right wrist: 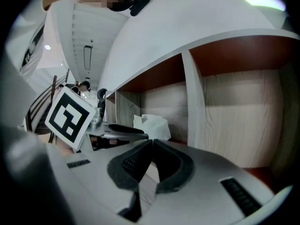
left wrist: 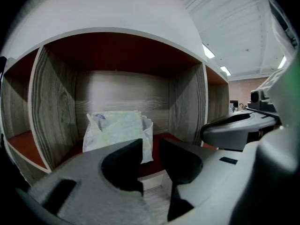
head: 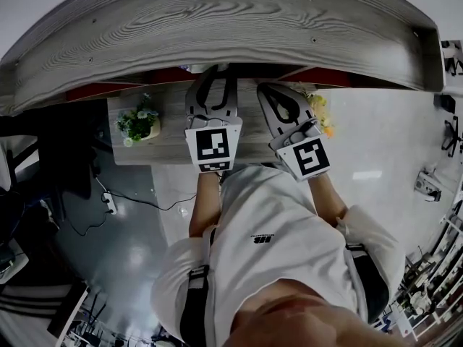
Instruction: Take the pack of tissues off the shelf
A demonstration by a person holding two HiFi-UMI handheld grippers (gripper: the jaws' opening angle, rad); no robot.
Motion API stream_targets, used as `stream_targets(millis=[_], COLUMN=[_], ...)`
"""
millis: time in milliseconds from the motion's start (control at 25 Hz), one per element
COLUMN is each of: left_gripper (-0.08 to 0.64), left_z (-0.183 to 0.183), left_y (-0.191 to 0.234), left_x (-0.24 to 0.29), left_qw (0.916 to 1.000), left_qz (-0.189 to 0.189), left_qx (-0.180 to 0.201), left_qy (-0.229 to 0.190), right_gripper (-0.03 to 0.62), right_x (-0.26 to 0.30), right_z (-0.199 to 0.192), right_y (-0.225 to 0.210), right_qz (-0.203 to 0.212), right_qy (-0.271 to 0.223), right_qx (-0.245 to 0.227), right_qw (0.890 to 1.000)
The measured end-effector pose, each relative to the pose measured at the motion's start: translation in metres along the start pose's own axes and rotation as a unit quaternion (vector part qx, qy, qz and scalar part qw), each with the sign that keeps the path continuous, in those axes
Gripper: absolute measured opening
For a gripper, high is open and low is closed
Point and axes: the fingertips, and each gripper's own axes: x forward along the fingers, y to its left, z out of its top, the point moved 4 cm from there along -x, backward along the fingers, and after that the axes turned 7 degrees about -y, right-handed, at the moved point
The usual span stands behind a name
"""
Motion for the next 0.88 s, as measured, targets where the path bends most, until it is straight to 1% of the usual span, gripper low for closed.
stream_targets(millis=[320, 480, 640, 880], left_gripper=[0.120, 0.118, 0.094, 0.083], left_z=[-0.005, -0.010, -0.016, -0.023], left_y=[0.001, 0.004, 0.007, 0.009], left_x=[0.011, 0.015, 0.017, 0.020], left_qw=[0.9997, 0.9994, 0.9989, 0.9985], left_qz=[0.018, 0.024, 0.031, 0.029], left_qx=[-0.002, -0.010, -0.014, -0.017], left_qy=[0.014, 0.024, 0.032, 0.043], right_gripper=[0.026, 0.026, 0.026, 0.026], right_x=[-0.001, -0.001, 0.000, -0.001], right_z=[-0.003, -0.004, -0.005, -0.006], right_y=[-0.008, -0.010, -0.011, -0.010], right_qz=[0.005, 0.005, 0.004, 0.003], right_qy=[0.002, 0.006, 0.007, 0.010], right_qx=[0.005, 0.009, 0.011, 0.007], right_qw=[1.000, 1.000, 1.000, 1.000])
